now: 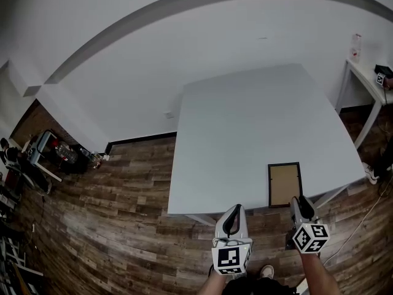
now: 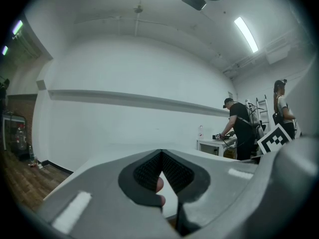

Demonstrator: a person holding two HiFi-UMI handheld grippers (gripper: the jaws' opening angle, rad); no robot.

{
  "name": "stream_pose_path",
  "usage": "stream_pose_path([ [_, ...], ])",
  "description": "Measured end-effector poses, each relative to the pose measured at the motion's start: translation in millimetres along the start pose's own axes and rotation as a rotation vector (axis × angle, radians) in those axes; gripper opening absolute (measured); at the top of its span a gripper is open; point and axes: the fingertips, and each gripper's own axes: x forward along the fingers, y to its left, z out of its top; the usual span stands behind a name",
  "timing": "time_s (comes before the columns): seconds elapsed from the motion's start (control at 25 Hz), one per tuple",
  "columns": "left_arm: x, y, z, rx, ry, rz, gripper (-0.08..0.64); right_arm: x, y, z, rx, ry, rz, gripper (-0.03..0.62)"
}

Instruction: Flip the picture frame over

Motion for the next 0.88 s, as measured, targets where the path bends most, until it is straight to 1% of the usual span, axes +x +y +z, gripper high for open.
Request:
stream_pose_path([
  [0.08, 0, -2, 2, -0.002, -0.004, -0.001, 0.000, -5, 9, 18, -0.159, -0.039, -0.010, 0.084],
  [0.12, -1, -2, 3, -0.001, -0.006, -0.003, 0.000, -9, 14, 26, -0.218, -0.061, -0.009, 0.063],
  [0.2, -2, -2, 6, 0.001, -0.010, -0.005, 0.000, -15, 26, 41, -0.304, -0.095, 0.001, 0.051],
  [0.32, -3, 0, 11, 0.006, -0.019, -0.002, 0.000, -21, 40, 58, -0.391, -0.125, 0.004, 0.025],
  [0.4, -5, 1, 14, 0.014, -0.027, 0.000, 0.000, -24, 47, 67, -0.419, -0.138, 0.007, 0.025],
  [0.56, -7, -2, 21, 0.021, -0.035, -0.004, 0.000, -28, 52, 80, -0.438, -0.143, -0.003, 0.023],
  [0.72, -12, 0, 20, 0.047, -0.037, 0.005, 0.000, -39, 61, 83, -0.475, -0.140, -0.004, 0.023],
  [0.88, -18, 5, 24, 0.034, -0.038, 0.004, 0.000, -46, 73, 87, -0.493, -0.145, -0.001, 0.023],
])
